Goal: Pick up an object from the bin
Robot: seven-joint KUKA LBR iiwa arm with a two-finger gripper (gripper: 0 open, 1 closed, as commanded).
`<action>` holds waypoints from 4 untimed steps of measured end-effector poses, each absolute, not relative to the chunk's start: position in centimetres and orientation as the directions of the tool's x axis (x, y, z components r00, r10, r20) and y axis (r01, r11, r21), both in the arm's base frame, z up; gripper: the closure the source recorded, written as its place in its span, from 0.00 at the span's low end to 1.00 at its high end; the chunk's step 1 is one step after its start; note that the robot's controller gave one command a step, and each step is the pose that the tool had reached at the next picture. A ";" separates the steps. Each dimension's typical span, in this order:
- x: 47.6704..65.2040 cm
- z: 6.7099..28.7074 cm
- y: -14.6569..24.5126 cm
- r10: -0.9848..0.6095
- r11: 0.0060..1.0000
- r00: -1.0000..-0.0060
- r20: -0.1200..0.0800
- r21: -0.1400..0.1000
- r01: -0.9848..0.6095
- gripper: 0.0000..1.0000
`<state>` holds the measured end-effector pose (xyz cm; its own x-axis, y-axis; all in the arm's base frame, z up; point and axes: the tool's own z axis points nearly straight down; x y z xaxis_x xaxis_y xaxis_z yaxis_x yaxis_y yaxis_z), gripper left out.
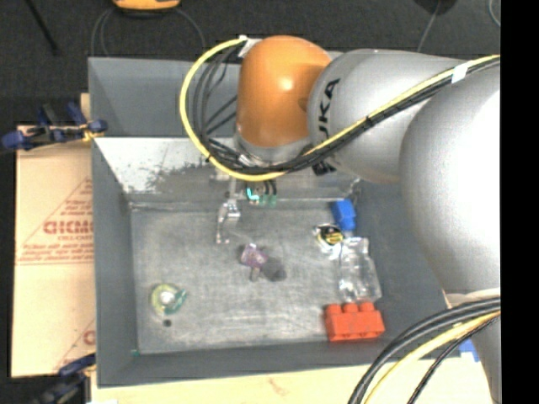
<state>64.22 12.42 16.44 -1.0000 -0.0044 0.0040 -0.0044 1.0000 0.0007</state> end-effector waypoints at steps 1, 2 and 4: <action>59.1 8.8 7.2 0.003 1.000 -1.000 0.008 -0.003 0.003 0.00; 58.0 7.5 0.7 0.084 0.996 -0.996 -0.016 0.006 0.084 0.00; 57.3 7.7 2.5 0.116 0.993 -0.993 -0.019 0.003 0.116 1.00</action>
Offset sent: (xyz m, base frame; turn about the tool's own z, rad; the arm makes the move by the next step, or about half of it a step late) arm -0.0480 -0.0482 -0.0722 0.0028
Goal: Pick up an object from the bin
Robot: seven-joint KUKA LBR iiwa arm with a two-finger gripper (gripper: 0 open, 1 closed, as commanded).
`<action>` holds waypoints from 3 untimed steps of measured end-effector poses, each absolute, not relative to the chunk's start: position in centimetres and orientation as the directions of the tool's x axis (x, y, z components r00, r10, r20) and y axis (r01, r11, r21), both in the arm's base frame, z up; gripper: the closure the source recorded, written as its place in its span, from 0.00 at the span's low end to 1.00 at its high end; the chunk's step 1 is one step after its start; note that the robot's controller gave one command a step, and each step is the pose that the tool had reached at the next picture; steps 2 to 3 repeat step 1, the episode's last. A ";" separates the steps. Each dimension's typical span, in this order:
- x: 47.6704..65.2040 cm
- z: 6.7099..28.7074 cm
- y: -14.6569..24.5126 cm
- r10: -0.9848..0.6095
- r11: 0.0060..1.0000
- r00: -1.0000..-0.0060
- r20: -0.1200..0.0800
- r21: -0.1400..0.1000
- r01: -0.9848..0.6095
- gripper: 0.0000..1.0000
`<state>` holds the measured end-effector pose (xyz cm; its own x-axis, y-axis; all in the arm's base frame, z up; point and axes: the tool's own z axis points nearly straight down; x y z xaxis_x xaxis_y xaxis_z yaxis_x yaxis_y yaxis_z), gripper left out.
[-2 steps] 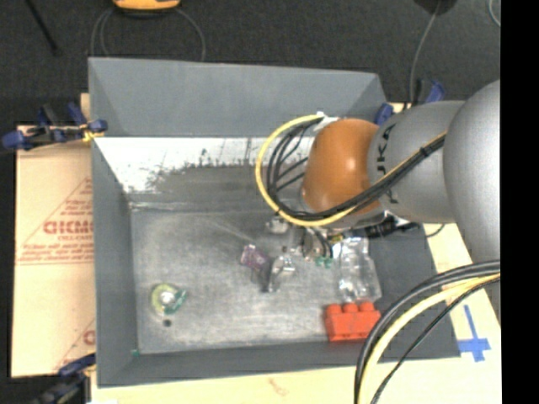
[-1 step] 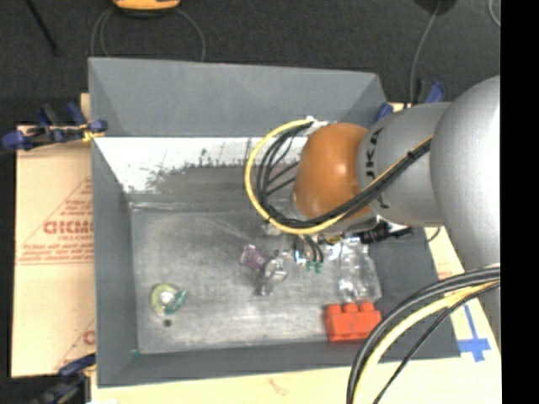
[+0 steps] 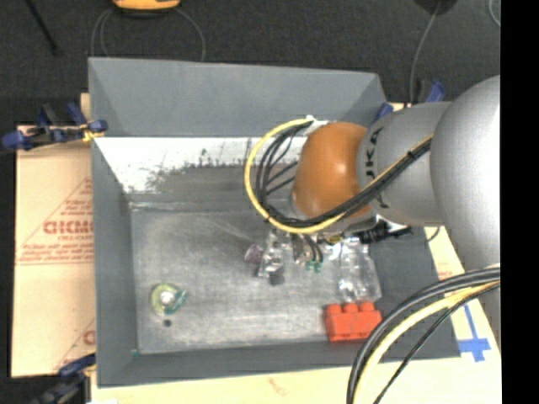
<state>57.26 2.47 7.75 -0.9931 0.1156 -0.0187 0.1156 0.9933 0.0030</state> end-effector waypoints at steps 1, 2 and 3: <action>57.9 22.1 2.0 0.061 0.998 -0.998 -0.013 0.000 0.061 1.00; 57.9 22.1 2.0 0.061 0.998 -0.998 -0.013 0.000 0.061 1.00; 57.9 22.1 2.0 0.061 0.998 -0.998 -0.013 0.000 0.061 1.00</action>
Offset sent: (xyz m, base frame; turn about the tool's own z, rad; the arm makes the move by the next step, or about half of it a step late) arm 0.0037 -0.0039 0.1372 -0.0566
